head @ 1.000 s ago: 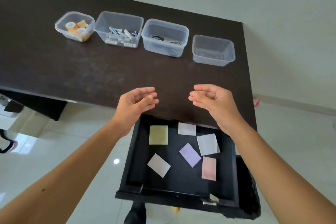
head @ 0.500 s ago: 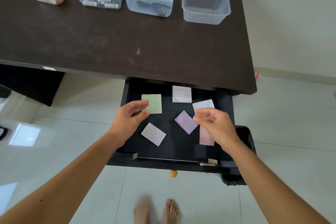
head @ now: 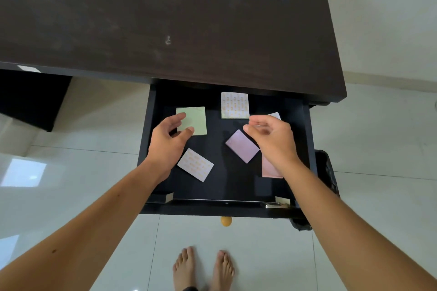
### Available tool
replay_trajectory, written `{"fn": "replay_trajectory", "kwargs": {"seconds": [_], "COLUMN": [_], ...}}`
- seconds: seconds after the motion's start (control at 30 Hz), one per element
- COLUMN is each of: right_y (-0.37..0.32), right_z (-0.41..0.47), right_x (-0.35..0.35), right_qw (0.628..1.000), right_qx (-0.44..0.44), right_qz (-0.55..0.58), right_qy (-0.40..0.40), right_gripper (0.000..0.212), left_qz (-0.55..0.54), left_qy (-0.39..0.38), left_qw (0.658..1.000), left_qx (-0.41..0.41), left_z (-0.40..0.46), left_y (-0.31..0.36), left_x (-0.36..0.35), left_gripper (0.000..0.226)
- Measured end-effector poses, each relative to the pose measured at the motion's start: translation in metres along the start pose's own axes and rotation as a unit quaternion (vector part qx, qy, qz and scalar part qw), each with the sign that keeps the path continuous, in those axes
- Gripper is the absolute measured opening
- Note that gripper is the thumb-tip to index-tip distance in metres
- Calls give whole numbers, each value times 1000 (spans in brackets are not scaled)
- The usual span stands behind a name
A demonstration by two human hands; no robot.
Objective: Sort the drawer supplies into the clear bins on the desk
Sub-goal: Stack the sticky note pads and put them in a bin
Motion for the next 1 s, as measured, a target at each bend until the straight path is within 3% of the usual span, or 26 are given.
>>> {"fn": "replay_trajectory", "kwargs": {"seconds": [0.33,0.47,0.7,0.83,1.0], "right_y": [3,3,11,4,2], "right_z": [38,45,49,47,43], "right_x": [-11,-17,-23,-26,-36], "right_qw": [992,986,988,991,993], "right_qx": [-1,0,-18,-5,-1], "right_qz": [-93,-142,-148,-133,-122], "right_qy": [89,83,44,14,5], "right_gripper": [46,32,33,14,40], "left_qz": [26,22,89,118,119], "left_qy": [23,30,84,99,99], "left_qw": [999,999,992,988,988], "left_qx": [-6,13,-10,-8,2], "left_z": [3,4,11,17,17], "left_y": [-8,-11,-1,-3,-3], "left_x": [-10,-11,-17,-22,-23], "left_gripper": [58,63,81,82,78]}}
Point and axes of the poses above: each hand's wrist, its own z-axis towards the middle knuckle, its own x-axis out of the back of the hand, y = z × x, the point moved 10 cm from there along z, towards the middle knuckle, and after that the axes turned 8 degrees about x, right-handed, at the moved point
